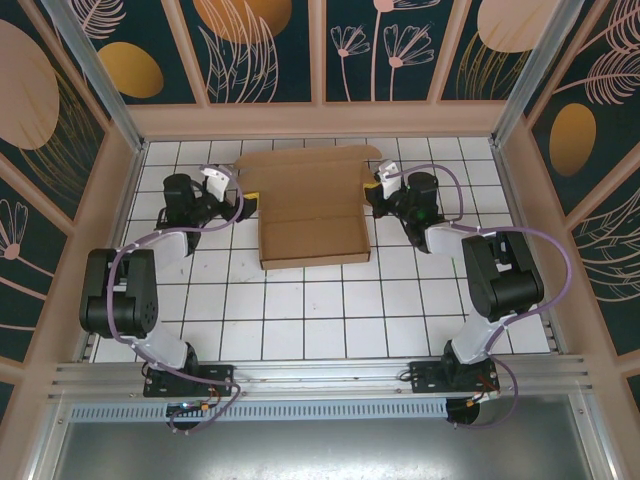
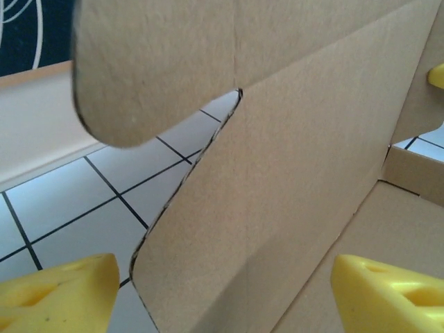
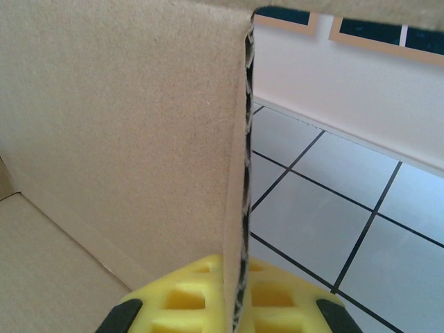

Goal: Fold the paper box

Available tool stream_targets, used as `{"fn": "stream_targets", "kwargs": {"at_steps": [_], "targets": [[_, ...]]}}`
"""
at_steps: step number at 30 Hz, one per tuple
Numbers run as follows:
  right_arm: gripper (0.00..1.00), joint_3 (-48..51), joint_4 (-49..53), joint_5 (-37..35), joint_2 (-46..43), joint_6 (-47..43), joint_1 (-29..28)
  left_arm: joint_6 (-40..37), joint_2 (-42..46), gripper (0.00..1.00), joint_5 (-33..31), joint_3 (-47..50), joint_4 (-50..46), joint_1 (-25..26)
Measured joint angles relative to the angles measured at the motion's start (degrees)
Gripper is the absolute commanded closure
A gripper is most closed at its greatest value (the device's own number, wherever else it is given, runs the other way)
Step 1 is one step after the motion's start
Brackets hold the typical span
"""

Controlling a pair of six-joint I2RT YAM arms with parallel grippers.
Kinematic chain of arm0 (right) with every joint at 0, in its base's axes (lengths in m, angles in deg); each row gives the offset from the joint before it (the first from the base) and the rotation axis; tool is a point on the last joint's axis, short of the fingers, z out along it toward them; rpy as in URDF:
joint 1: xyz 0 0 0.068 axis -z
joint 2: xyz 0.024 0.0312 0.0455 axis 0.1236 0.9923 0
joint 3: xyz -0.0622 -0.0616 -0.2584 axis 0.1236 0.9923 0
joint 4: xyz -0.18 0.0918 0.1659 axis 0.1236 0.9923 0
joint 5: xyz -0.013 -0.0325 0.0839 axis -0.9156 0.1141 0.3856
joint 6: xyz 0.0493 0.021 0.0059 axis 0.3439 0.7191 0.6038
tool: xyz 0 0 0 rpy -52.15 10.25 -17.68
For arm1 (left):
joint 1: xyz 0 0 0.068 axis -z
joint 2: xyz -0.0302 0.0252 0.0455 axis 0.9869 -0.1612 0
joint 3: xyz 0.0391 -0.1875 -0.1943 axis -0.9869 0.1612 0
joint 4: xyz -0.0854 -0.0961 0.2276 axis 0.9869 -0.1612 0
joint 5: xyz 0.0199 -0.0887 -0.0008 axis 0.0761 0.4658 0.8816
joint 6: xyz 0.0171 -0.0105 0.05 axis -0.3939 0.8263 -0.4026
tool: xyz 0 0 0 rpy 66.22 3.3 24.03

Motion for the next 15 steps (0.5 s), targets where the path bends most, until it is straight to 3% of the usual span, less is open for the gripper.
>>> {"fn": "stream_targets", "kwargs": {"at_steps": [9, 12, 15], "targets": [[1.0, -0.52, 0.7, -1.46, 0.02, -0.2, -0.72, -3.04, -1.9, 0.82, -0.61, -1.18, -0.66, -0.44], [1.0, -0.57, 0.7, -3.3, 0.02, 0.15, -1.81, -2.43, -1.92, 0.9, -2.51, -1.31, -0.24, 0.02], [1.0, -0.57, 0.61, -6.47, 0.02, 1.7, -3.39, -1.64, -1.25, 0.94, -8.46, -0.66, 1.05, 2.25]]}}
